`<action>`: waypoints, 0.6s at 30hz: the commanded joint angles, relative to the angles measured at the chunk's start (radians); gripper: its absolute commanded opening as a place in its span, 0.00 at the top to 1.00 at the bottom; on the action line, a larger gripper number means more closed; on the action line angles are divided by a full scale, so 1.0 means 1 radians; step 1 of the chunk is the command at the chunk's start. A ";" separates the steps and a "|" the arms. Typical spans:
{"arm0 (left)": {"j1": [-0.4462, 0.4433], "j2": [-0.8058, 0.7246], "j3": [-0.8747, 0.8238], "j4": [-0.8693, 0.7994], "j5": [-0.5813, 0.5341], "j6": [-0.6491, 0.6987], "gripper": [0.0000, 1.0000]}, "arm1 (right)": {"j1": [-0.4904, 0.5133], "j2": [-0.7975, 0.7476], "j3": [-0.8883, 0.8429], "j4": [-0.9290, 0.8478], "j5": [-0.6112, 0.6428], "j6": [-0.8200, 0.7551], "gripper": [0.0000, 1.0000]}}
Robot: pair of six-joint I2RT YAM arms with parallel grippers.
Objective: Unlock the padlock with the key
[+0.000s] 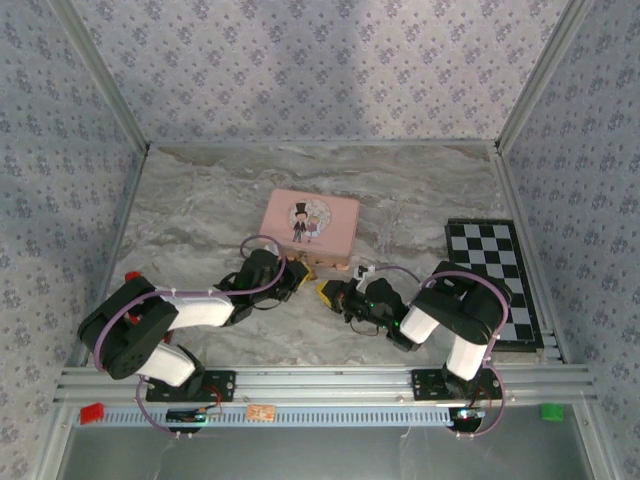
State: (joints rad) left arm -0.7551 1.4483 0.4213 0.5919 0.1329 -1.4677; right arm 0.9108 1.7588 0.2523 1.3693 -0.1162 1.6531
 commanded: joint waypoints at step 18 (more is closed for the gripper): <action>-0.029 -0.019 -0.017 0.023 0.017 -0.009 1.00 | 0.001 0.033 0.007 0.024 0.030 0.010 1.00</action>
State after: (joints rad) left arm -0.7620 1.4483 0.4160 0.6022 0.1181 -1.4681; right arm 0.9104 1.7805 0.2523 1.3739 -0.1074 1.6535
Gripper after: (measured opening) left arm 0.115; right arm 0.048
